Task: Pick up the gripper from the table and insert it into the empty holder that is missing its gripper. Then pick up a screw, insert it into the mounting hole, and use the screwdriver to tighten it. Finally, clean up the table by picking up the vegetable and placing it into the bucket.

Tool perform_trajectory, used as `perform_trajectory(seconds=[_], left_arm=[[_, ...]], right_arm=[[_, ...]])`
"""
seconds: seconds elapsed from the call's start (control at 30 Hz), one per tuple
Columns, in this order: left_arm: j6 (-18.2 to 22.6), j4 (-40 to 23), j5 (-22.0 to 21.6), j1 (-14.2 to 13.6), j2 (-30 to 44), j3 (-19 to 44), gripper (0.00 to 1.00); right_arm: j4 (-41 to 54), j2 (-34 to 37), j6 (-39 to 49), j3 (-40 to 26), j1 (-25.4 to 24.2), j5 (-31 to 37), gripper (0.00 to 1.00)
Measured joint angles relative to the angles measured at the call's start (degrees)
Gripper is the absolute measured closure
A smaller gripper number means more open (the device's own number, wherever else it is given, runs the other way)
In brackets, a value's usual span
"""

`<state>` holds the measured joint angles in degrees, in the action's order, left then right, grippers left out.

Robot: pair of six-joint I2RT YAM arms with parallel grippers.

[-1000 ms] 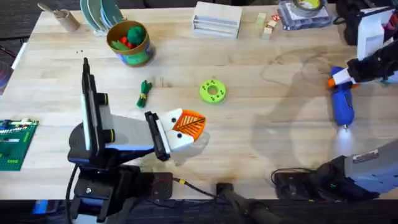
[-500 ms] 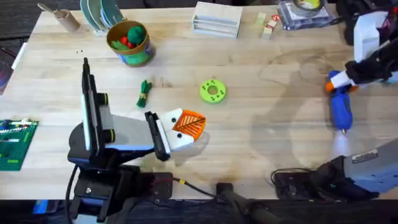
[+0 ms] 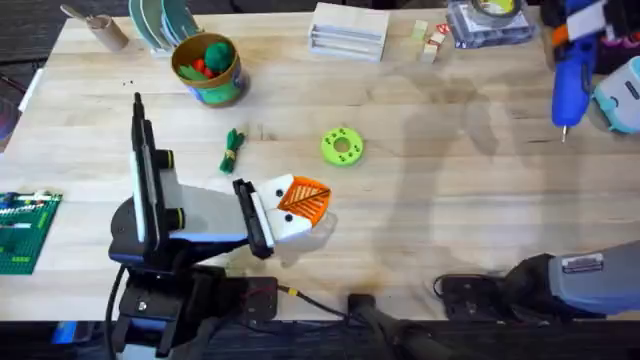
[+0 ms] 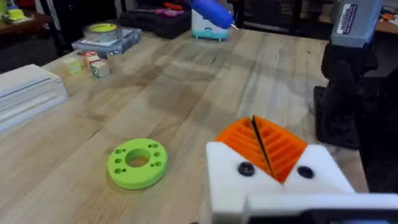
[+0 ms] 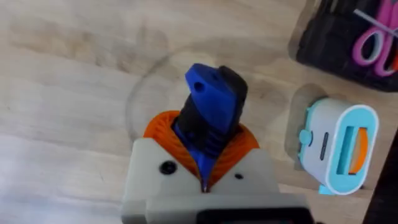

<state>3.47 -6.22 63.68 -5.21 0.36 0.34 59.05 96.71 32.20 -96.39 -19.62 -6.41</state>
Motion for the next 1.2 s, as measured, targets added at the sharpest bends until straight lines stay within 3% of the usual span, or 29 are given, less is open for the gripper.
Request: perform_trajectory(seconds=[0.17,0.5,0.53,0.6,0.63,0.83,0.97,1.0,1.2], left_arm=[[0.02,0.00,0.00,0.00,0.00,0.00,0.997],[0.02,0.00,0.00,0.00,0.00,0.00,0.997],[0.02,0.00,0.00,0.00,0.00,0.00,0.997],[0.02,0.00,0.00,0.00,0.00,0.00,0.997],[0.02,0.00,0.00,0.00,0.00,0.00,0.997],[0.02,0.00,0.00,0.00,0.00,0.00,0.997],[0.02,0.00,0.00,0.00,0.00,0.00,0.997],[0.02,0.00,0.00,0.00,0.00,0.00,0.997],[0.02,0.00,0.00,0.00,0.00,0.00,0.997]], right_arm=[[-2.91,-3.31,-3.66,-2.09,0.71,-0.26,0.970],[-3.99,-19.93,-6.29,-1.81,-0.57,-0.55,0.970],[-6.45,-24.98,-7.06,2.16,-2.09,-0.57,0.970],[-9.10,-27.87,-7.76,6.08,-2.62,-1.20,0.970],[-14.84,-31.81,-10.04,13.58,-2.66,-3.84,0.970],[-26.51,-39.54,-16.02,27.98,0.19,-7.08,0.971],[-38.65,-45.56,-20.04,36.39,6.03,-8.00,0.971],[-48.75,-49.27,-22.90,42.39,11.44,-8.52,0.970],[-66.07,-50.66,-28.06,52.52,22.32,-9.16,0.970]])
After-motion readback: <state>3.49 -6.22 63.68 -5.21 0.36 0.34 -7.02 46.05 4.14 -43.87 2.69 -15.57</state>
